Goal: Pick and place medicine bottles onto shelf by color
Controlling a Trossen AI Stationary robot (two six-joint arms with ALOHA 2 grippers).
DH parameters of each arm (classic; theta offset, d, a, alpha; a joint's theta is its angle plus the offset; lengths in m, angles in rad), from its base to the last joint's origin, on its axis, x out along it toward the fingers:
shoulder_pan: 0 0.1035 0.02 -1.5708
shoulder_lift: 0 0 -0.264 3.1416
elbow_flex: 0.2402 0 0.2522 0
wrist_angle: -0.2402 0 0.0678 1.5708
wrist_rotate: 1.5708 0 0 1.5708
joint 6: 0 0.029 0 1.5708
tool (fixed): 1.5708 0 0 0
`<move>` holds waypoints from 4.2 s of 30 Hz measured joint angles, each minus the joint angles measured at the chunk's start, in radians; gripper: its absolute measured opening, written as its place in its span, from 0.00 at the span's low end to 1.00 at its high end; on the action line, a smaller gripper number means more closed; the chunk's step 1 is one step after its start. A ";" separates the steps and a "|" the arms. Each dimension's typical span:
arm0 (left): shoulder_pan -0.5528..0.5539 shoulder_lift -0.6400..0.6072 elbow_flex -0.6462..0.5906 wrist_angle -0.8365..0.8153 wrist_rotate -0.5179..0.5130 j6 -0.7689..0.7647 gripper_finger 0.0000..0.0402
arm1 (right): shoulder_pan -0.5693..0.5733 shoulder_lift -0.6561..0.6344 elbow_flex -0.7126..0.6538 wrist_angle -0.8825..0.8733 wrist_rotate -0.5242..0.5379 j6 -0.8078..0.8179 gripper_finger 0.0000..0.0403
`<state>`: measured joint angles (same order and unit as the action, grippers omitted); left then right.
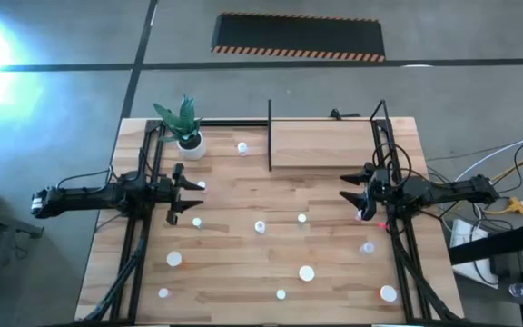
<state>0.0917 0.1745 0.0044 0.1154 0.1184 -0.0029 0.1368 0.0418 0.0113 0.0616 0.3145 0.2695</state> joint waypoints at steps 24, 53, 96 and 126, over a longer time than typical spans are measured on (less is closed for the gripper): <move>0.000 0.000 0.000 0.011 0.000 0.055 0.44 | 0.000 0.000 0.000 0.000 0.000 0.000 0.70; 0.000 0.447 0.151 0.378 -0.313 0.011 0.44 | 0.000 0.000 0.000 0.000 0.000 0.000 0.70; 0.400 1.587 1.136 -0.472 -0.363 -0.044 0.69 | 0.000 0.000 0.000 0.000 0.000 0.000 0.70; 0.384 1.458 1.156 -0.623 -0.357 -0.033 0.15 | 0.000 0.000 0.000 0.000 0.000 0.000 0.70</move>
<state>0.4755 1.6327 1.1606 -0.5074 -0.2388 -0.0362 0.1369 0.0421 0.0113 0.0620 0.3145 0.2695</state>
